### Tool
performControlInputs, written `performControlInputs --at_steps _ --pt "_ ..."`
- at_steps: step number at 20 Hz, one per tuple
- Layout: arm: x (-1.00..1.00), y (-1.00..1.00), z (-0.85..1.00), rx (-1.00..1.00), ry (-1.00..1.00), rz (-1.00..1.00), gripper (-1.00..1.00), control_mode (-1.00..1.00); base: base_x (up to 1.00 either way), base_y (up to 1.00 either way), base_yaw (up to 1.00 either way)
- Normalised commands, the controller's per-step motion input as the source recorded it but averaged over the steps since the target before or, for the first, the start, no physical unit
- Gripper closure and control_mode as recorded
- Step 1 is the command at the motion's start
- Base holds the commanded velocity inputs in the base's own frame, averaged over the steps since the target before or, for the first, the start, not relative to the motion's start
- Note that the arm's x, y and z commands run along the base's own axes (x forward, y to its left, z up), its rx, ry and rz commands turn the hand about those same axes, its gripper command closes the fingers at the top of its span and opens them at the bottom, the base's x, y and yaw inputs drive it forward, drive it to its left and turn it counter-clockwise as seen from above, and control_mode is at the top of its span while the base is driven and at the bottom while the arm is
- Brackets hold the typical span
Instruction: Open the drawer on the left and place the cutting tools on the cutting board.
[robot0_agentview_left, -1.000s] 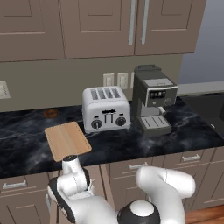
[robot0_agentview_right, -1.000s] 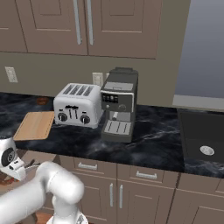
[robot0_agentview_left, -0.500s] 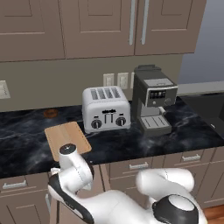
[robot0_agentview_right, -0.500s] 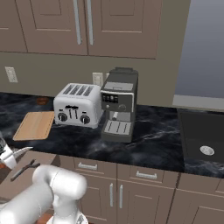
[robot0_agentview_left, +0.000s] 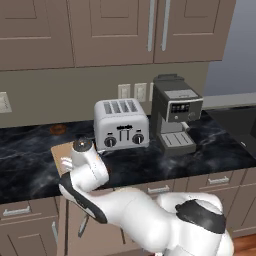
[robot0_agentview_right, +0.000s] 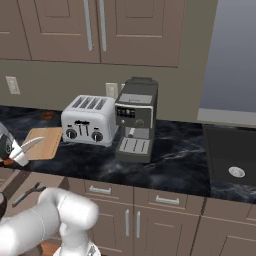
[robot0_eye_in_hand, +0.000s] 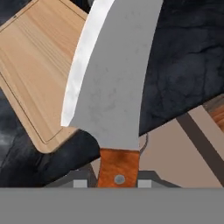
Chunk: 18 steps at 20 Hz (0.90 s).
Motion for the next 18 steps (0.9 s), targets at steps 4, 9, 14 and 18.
performControlInputs --at_steps 4,9,14,18 --pt "1.0 0.07 0.0 0.0 0.1 0.0 1.0 -1.0 0.0 0.0 0.0" --pt "1.0 0.06 0.0 0.0 0.14 0.0 1.0 -1.0 0.0 0.0 0.0" --pt "0.97 0.16 -0.01 -0.04 0.14 0.0 1.0 -1.0 0.0 0.0 0.0" --pt "0.71 0.31 -0.2 -0.09 0.12 0.0 1.0 -1.0 0.0 0.0 0.0"
